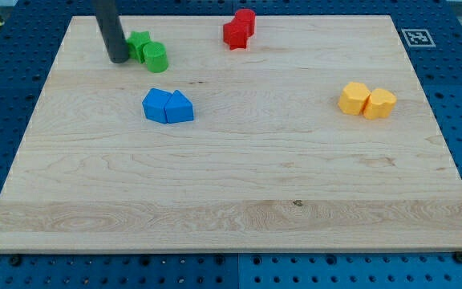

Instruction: Move the green star along with the green circle towards the center

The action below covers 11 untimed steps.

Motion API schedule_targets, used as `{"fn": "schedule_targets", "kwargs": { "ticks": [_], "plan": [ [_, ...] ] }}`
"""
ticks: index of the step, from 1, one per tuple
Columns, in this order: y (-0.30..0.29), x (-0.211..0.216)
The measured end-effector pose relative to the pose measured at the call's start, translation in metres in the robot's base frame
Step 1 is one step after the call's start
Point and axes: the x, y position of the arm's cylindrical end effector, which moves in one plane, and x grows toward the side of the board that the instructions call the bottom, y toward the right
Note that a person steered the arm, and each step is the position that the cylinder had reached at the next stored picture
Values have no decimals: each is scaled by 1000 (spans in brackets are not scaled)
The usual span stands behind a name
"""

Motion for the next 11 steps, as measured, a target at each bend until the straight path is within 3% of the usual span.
{"fn": "schedule_targets", "kwargs": {
  "ticks": [2,7,11],
  "plan": [
    [-13,-46],
    [41,-25],
    [84,29]
  ]
}}
